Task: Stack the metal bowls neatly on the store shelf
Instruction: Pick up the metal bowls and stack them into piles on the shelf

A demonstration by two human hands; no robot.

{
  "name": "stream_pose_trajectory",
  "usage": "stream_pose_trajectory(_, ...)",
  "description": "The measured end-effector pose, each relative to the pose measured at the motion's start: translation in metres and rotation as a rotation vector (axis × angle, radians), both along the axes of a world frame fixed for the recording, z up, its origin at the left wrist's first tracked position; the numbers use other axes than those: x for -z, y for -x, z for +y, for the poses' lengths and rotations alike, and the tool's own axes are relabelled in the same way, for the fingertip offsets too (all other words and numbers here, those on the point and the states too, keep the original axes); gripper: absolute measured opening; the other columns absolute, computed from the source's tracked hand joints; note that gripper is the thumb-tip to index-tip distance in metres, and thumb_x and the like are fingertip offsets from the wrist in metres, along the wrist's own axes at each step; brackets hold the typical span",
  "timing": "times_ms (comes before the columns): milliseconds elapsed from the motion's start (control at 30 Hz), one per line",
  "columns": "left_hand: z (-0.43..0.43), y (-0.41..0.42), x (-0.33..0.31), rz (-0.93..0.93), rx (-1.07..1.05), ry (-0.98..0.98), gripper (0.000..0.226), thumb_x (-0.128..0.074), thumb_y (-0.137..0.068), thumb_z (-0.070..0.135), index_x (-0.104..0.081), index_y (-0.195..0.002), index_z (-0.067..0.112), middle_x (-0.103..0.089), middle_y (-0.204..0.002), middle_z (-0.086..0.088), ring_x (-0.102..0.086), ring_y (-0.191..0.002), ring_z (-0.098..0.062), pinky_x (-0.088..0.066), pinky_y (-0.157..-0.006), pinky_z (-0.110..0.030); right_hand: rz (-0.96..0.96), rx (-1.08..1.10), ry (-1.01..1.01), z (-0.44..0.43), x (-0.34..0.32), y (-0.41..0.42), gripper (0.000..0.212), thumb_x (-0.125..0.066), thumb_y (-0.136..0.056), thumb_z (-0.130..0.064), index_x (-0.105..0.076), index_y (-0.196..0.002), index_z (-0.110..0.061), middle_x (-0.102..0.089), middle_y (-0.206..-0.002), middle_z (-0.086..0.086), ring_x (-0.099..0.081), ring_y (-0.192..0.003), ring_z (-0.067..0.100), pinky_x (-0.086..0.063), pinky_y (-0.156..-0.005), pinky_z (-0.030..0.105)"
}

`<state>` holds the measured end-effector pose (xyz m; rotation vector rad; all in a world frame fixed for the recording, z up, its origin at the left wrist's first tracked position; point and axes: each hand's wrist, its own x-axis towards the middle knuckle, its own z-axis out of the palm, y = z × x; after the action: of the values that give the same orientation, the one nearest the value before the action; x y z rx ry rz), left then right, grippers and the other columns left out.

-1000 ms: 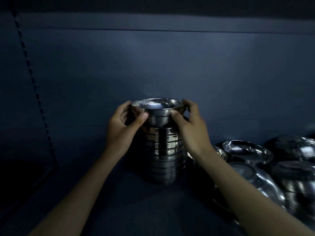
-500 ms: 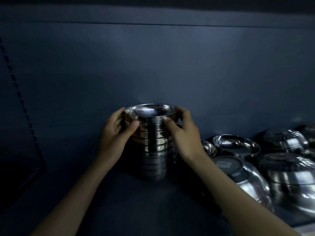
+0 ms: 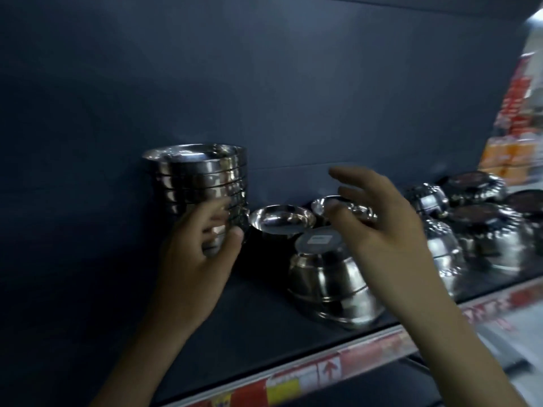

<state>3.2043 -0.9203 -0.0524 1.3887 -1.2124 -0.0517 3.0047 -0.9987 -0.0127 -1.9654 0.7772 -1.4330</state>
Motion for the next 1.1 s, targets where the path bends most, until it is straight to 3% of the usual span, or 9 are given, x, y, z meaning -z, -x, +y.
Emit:
stream_pose_trajectory(67, -0.011, 0.018, 0.013, 0.064, 0.058, -0.132, 0.039, -0.06, -0.075, 0.05, -0.058, -0.114, 0.048, -0.065, -0.113, 0.013, -0.062, -0.106, -0.001, -0.049, -0.089, -0.023, -0.018, 0.11, -0.045, -0.004, 0.015, 0.025, 0.036, -0.058, -0.08, -0.034, -0.065, -0.116, -0.035, -0.066, -0.116, -0.011, -0.062, -0.108, -0.002, -0.051, -0.087, 0.019)
stream_pose_trajectory(167, -0.025, 0.034, 0.029, 0.18, 0.097, -0.296, 0.035, -0.068, -0.089, 0.035, -0.06, -0.123, 0.033, -0.065, -0.113, 0.007, -0.061, -0.101, 0.0, -0.05, -0.089, -0.024, -0.012, 0.196, -0.138, -0.01, 0.039, 0.048, 0.034, -0.058, -0.08, -0.034, -0.066, -0.113, -0.031, -0.069, -0.111, -0.007, -0.065, -0.103, 0.004, -0.053, -0.093, 0.037)
stream_pose_trajectory(267, -0.034, 0.043, 0.039, 0.264, 0.111, -0.407, 0.038, -0.058, -0.096, 0.033, -0.056, -0.132, 0.023, -0.063, -0.11, 0.011, -0.059, -0.098, -0.001, -0.046, -0.083, -0.02, 0.031, 0.239, -0.225, -0.016, 0.058, 0.06, 0.029, -0.064, -0.09, -0.032, -0.065, -0.118, -0.031, -0.066, -0.114, -0.009, -0.063, -0.102, 0.002, -0.051, -0.089, 0.032)
stream_pose_trajectory(433, -0.042, 0.052, 0.051, 0.291, 0.107, -0.527, 0.04, -0.051, -0.097, 0.045, -0.056, -0.132, 0.027, -0.061, -0.122, 0.009, -0.057, -0.115, -0.015, -0.045, -0.104, -0.039, 0.116, 0.225, -0.323, -0.022, 0.076, 0.062, 0.041, -0.065, -0.091, -0.033, -0.06, -0.129, -0.022, -0.066, -0.114, -0.009, -0.062, -0.107, 0.011, -0.046, -0.084, 0.027)
stream_pose_trajectory(533, -0.044, 0.055, 0.053, 0.286, 0.112, -0.539, 0.033, -0.048, -0.098, 0.046, -0.064, -0.122, 0.029, -0.066, -0.117, 0.012, -0.058, -0.113, -0.009, -0.046, -0.102, -0.038, 0.161, 0.208, -0.36, -0.027, 0.086, 0.06, 0.046, -0.066, -0.091, -0.035, -0.056, -0.134, -0.021, -0.065, -0.117, -0.006, -0.063, -0.108, 0.015, -0.049, -0.09, 0.033)
stream_pose_trajectory(700, -0.044, 0.061, 0.048, 0.334, 0.151, -0.522, 0.025, -0.046, -0.101, 0.04, -0.069, -0.094, 0.032, -0.068, -0.099, 0.018, -0.058, -0.094, 0.006, -0.044, -0.081, -0.023, 0.174, 0.205, -0.365, -0.032, 0.095, 0.062, 0.047, -0.068, -0.091, -0.034, -0.057, -0.135, -0.021, -0.059, -0.097, -0.025, -0.057, -0.093, -0.005, -0.041, -0.075, 0.014)
stream_pose_trajectory(900, -0.041, 0.067, 0.045, 0.37, 0.152, -0.457, 0.025, -0.05, -0.1, 0.036, -0.072, -0.093, 0.026, -0.073, -0.091, 0.016, -0.061, -0.074, 0.018, -0.041, -0.073, -0.022, 0.199, 0.231, -0.329, -0.035, 0.097, 0.065, 0.045, -0.068, -0.09, -0.034, -0.06, -0.132, -0.019, -0.062, -0.095, -0.022, -0.061, -0.096, 0.004, -0.037, -0.071, 0.005)
stream_pose_trajectory(1000, -0.04, 0.069, 0.041, 0.372, 0.154, -0.433, 0.025, -0.051, -0.1, 0.035, -0.073, -0.094, 0.024, -0.073, -0.088, 0.017, -0.061, -0.074, 0.016, -0.041, -0.072, -0.022, 0.188, 0.23, -0.304, -0.033, 0.095, 0.065, 0.045, -0.068, -0.09, -0.035, -0.061, -0.132, -0.02, -0.067, -0.107, -0.013, -0.062, -0.102, 0.009, -0.041, -0.075, 0.014)
stream_pose_trajectory(1100, -0.036, 0.068, 0.037, 0.366, 0.155, -0.406, 0.024, -0.051, -0.099, 0.036, -0.072, -0.095, 0.025, -0.074, -0.09, 0.017, -0.062, -0.077, 0.015, -0.041, -0.074, -0.023, 0.142, 0.209, -0.296, -0.031, 0.09, 0.066, 0.04, -0.068, -0.09, -0.032, -0.063, -0.129, -0.023, -0.065, -0.103, -0.019, -0.063, -0.101, 0.007, -0.042, -0.076, 0.016)
